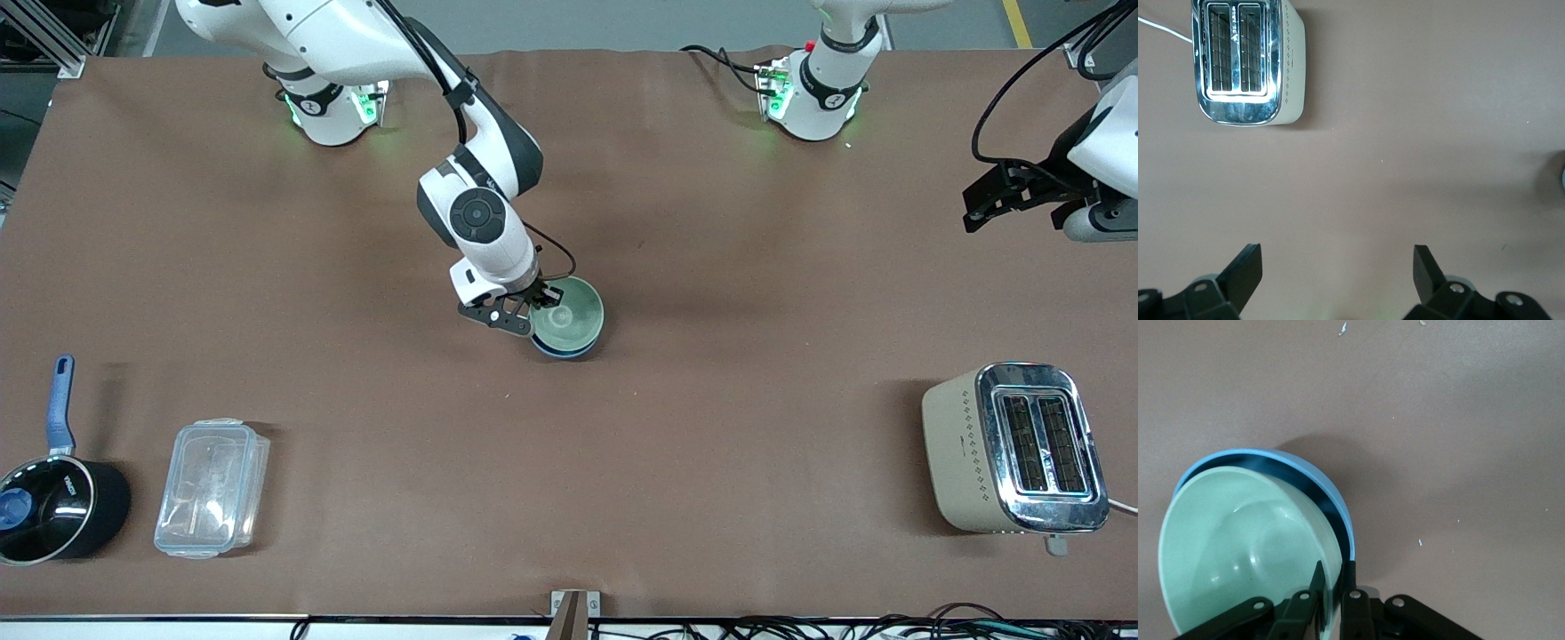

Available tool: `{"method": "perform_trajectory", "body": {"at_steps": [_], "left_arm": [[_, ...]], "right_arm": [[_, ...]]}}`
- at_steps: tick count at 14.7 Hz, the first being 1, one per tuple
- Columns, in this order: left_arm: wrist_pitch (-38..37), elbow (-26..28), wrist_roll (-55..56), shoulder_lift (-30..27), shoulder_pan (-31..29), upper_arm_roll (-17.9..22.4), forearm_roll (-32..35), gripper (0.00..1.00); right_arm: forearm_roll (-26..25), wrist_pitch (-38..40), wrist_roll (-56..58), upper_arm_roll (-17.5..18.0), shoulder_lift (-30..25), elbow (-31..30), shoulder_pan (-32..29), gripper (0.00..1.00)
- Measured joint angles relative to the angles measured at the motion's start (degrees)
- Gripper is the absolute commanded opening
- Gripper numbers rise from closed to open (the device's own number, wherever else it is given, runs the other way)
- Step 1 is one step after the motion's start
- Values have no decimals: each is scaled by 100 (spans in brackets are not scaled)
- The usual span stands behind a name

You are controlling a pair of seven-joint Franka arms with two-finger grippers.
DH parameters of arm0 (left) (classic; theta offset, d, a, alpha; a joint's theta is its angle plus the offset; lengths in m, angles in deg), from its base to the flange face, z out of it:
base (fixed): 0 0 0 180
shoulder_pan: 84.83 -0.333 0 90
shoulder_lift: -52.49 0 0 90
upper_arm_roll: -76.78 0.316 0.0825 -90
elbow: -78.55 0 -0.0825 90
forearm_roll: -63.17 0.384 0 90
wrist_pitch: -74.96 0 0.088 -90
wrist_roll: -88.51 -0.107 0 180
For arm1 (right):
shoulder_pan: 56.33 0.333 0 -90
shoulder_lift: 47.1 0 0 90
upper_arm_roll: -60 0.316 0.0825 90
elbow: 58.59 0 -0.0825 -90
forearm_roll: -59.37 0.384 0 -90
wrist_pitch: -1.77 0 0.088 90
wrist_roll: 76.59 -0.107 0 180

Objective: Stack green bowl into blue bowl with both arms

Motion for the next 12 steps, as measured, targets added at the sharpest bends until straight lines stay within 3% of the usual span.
{"method": "perform_trajectory", "body": {"at_steps": [2,3,7,12], "left_arm": [[16,7,0,16,10,-3,0,100],[20,9,0,36,17,-5,0,100],[38,10,-2,88,31,-58,0,100],[39,9,-2,90,40,-99,0,100]], "right_arm": [[0,6,-1,-24,0,-6,-1,66],[0,7,-1,-50,-2,-4,-3,96],[-123,256,85,-352,-214,119,-65,100],[-407,1863,1876,-940,-1009,4,-518,100]]}}
